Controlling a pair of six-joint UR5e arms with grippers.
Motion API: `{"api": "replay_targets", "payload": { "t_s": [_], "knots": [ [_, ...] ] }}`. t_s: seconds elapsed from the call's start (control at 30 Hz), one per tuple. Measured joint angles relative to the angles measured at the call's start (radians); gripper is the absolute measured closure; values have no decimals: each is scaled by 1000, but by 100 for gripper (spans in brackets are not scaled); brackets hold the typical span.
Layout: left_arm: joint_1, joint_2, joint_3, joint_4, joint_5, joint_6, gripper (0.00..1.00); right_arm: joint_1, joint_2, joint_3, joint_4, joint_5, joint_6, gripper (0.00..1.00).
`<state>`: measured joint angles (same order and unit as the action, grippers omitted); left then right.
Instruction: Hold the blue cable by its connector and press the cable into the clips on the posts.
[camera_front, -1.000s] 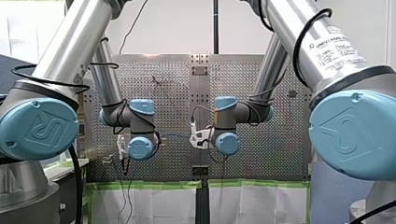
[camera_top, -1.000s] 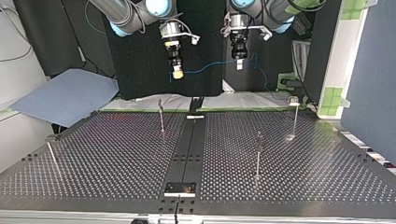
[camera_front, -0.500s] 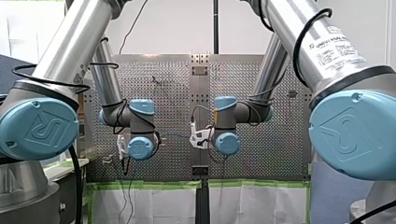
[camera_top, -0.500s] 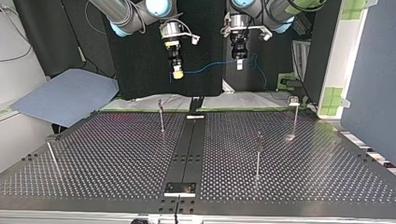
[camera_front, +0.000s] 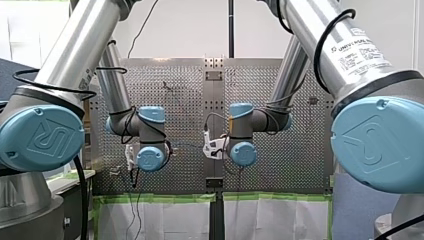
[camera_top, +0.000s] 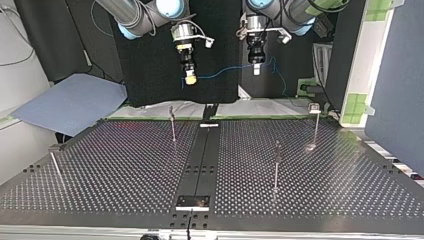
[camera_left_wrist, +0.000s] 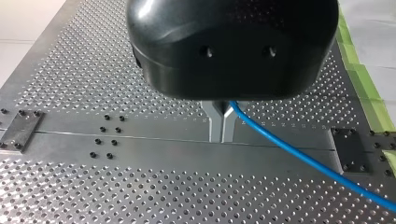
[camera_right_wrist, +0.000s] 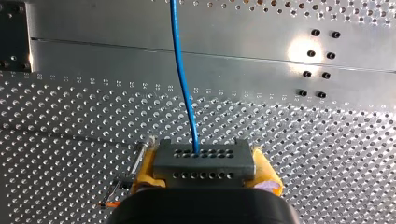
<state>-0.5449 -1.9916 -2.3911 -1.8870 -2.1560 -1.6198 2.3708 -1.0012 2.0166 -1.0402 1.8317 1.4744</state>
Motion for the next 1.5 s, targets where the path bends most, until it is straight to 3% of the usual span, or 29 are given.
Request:
{"api": "replay_targets", "payload": {
  "t_s": [0.3,0.43,0.8,1.23,1.4,1.5],
  "knots": [
    [-1,-1,0,-1,-1,1,100,0,0,0,0,0,0,100],
    [-16,-21,-1,-20,-21,21,100,-1,12,-12,12,12,4,100],
    [-24,-89,-2,-37,-103,46,100,-1,101,-98,115,106,6,100],
    [-29,-88,0,-40,-103,50,100,-2,108,-103,243,118,8,100],
    [-24,-56,5,-62,-81,59,100,6,75,-99,264,131,40,100],
    [-14,-28,6,-87,-76,71,100,9,47,-99,266,119,68,100]
  ]
}}
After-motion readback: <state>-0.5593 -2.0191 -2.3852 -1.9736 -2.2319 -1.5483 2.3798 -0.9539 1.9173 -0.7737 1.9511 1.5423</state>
